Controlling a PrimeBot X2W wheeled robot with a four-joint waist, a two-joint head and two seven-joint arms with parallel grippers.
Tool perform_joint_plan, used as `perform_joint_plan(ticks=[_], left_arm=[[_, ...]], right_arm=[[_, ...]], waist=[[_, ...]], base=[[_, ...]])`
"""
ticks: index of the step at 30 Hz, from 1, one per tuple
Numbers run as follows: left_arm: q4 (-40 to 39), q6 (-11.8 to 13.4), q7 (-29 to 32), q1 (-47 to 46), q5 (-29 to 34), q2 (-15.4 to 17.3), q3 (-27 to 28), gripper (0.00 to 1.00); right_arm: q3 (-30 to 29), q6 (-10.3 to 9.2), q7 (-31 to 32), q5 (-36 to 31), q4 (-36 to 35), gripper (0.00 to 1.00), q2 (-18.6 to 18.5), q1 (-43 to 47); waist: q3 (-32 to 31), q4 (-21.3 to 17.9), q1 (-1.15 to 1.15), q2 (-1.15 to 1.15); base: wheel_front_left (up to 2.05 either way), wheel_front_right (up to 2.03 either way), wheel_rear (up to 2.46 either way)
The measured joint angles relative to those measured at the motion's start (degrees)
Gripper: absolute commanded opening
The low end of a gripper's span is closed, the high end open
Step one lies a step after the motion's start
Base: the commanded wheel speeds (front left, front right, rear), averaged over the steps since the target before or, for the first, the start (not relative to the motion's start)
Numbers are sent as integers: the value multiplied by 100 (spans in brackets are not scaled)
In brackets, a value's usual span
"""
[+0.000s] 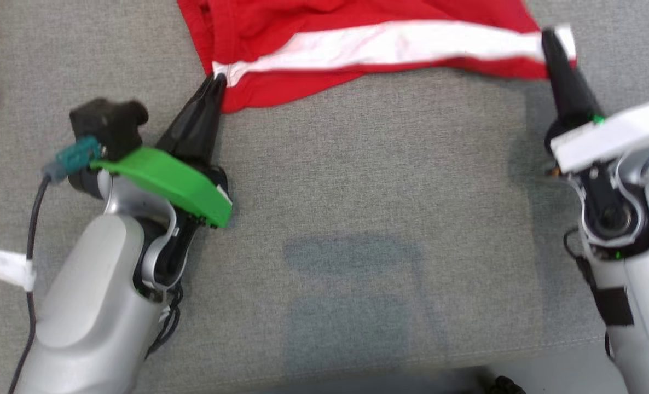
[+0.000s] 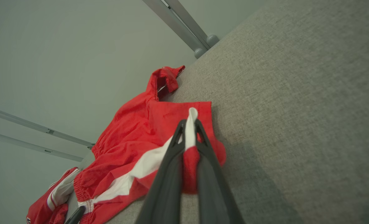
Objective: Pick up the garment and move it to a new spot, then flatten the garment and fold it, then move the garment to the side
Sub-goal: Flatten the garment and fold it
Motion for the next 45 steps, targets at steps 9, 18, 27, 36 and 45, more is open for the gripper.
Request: perform_joint_plan(ticks=[9, 18, 27, 36, 45], left_arm=[[326, -224, -1232, 907, -114, -191, 126, 0], [442, -254, -1597, 2035, -108, -199, 119, 0], [423, -280, -1599, 3209, -191, -238, 107, 0], [20, -278, -1616, 3762, -218, -222, 274, 0], [-152, -385, -1641, 3767, -205, -179, 238, 0]], right_arm=[[136, 555, -441, 36, 211, 0, -46, 1343], [137, 770, -605, 54, 260, 0, -291, 2552], [213, 855, -572, 282, 175, 0, -376, 3851], [168, 904, -527, 365, -355, 0, -638, 4309], [104, 925, -535, 319, -654, 0, -794, 4308]], waist=[[-537, -33, -1, 0], [-1242, 66, -1, 0], [-1934, 280, -1, 0], [-2291, 498, -1, 0], [-2268, 512, -1, 0]], base=[[0, 0, 0], [0, 0, 0], [0, 0, 0], [0, 0, 0], [0, 0, 0]])
